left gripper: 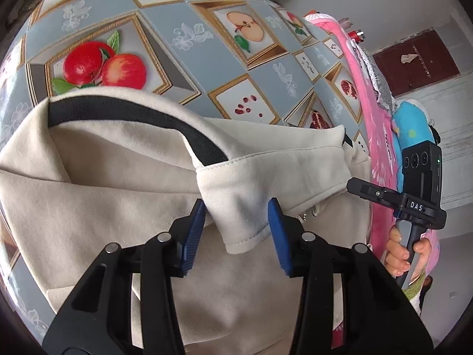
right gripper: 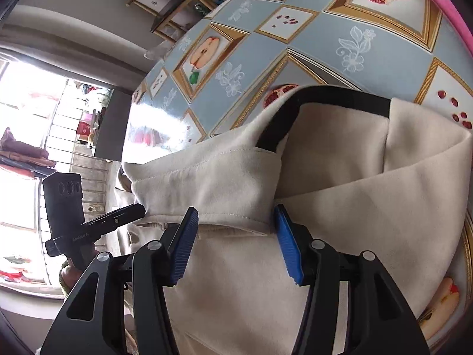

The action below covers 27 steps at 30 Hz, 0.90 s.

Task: Fold large clothes

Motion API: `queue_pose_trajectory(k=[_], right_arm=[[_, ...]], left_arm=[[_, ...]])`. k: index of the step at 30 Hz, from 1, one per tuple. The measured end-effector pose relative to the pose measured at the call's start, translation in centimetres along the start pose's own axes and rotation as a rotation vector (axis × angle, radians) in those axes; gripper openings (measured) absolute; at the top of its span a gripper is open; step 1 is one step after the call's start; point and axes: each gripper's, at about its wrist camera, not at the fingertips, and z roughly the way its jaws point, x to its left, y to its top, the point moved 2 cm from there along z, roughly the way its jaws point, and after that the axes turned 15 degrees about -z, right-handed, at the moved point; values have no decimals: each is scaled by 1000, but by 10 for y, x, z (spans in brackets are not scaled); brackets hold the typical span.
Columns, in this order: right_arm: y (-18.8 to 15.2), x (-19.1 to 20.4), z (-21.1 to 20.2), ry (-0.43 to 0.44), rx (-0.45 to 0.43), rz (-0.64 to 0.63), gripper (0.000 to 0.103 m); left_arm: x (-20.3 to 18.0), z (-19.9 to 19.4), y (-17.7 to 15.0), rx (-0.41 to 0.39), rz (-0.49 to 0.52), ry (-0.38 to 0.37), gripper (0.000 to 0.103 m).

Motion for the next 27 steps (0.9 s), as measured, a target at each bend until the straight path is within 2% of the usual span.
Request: queue_pose_trajectory(k=[4,5,9,12,17,20,24,27], right_arm=[[1,-1,5,5,-4,12,40],[2,0,5,-4,-7,9,35],[2,11,-5,-31,-44,-34,15],[4,29,-23,-55,-95,-94,12],[0,44,-46,-46,-146,-136,12],[-4,39,-43,-52,-130,-130,12],[-16,26,-17,-64,-50,-104,12],[-22,12,-4,-11,-5,-42,15]], left_arm=[[3,1,4,-1,-41,-22,41],[3,0,4,-3,-48,-25,41],[-2,-8,-2,-27,-19,-32,25],[-14,-22,-7,-64,47,-45,17],[-31,-46,-18,-113,145,-35,16],[-36,-47,-23,-125,186,-15,16],[-28,-25,-29,-63,178,35,16],[-14,-9,-26,-5,121,37,22]])
